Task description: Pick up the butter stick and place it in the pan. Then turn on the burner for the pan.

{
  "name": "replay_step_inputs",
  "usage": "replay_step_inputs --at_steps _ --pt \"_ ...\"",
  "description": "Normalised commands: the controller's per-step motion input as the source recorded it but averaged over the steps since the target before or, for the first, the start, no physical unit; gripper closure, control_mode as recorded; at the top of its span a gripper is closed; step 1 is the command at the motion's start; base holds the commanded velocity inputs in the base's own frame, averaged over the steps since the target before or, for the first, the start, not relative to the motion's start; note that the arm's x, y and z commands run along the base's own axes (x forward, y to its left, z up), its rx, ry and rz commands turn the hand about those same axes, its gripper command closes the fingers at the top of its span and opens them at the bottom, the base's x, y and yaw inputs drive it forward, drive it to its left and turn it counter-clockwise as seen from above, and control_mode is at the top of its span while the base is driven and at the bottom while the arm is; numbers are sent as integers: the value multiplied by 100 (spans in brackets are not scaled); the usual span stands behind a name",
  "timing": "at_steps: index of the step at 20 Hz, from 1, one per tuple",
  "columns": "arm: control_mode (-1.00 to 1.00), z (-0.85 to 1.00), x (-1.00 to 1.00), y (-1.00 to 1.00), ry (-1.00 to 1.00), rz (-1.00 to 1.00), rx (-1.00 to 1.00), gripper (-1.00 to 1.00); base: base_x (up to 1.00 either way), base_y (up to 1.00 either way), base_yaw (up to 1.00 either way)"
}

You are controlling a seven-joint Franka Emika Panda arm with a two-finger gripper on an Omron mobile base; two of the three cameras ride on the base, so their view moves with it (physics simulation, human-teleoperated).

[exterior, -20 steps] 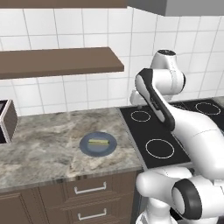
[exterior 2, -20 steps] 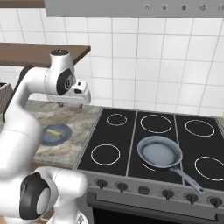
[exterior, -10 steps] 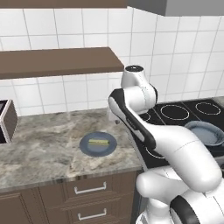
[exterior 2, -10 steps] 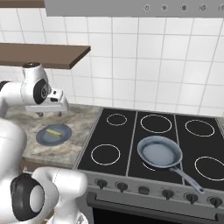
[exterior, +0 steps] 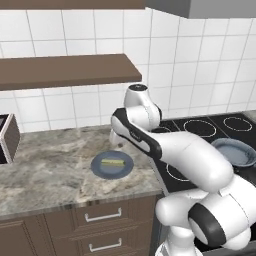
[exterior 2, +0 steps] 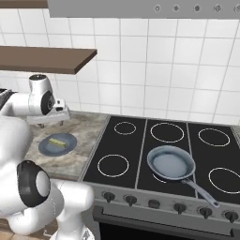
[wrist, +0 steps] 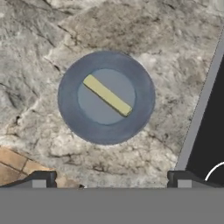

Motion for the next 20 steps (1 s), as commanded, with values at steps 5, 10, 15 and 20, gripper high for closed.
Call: replay_step_inputs --at_steps 5,10,15,20 --pt "-100 -36 46 7 3 11 0 -100 0 0 0" --pt "-100 -35 25 18 4 8 -1 -100 0 0 0" --pt "-100 -38 16 20 2 9 0 -100 0 0 0" --pt "-100 -46 9 16 0 6 -1 -100 0 0 0"
